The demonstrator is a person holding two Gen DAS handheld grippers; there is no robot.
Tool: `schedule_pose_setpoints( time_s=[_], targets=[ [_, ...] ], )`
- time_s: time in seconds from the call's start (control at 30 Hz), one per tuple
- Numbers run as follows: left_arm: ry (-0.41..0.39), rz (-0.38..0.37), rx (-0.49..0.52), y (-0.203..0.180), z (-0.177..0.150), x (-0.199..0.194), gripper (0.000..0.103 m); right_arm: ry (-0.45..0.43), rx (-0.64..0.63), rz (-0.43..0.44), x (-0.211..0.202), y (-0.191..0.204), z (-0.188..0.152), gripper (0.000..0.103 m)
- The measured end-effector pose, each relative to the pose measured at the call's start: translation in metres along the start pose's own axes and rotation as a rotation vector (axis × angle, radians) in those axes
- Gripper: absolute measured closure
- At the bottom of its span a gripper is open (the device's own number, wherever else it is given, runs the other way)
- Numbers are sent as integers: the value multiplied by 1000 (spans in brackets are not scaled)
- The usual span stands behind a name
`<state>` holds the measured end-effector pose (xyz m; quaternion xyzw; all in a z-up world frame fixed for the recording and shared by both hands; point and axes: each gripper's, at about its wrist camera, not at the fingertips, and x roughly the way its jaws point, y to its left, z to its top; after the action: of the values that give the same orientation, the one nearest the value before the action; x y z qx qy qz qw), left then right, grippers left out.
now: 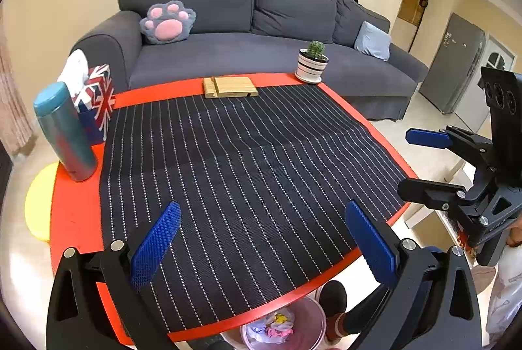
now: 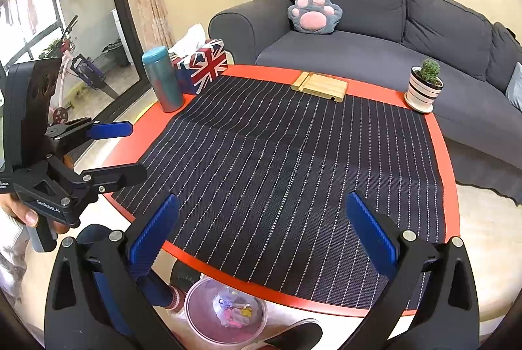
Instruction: Collect trash
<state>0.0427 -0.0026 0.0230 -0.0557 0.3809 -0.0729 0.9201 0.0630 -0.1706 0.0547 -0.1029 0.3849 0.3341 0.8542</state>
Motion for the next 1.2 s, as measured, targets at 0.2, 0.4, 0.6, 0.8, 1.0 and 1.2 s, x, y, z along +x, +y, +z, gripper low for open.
schedule_pose_setpoints(
  time_s=[0.2,0.4,0.6,0.8,1.0,1.2],
  targets=[
    [-17,77,15,-1,-1,0,6,9,-8,6,5,1,1,3],
    [-12,88,9,2,0,2,6,12,0,6,6,0,0,3],
    [-9,94,9,4,-1,2,6,13,0,3,6,-1,-1,3],
    [-7,95,15,3,-1,2,6,14,0,2,5,-1,-2,3],
    [-5,92,17,3,-1,4,6,16,-1,0,5,-2,-2,3],
    [-2,94,17,2,-2,5,6,21,-2,-3,5,-3,-4,3]
  ],
)
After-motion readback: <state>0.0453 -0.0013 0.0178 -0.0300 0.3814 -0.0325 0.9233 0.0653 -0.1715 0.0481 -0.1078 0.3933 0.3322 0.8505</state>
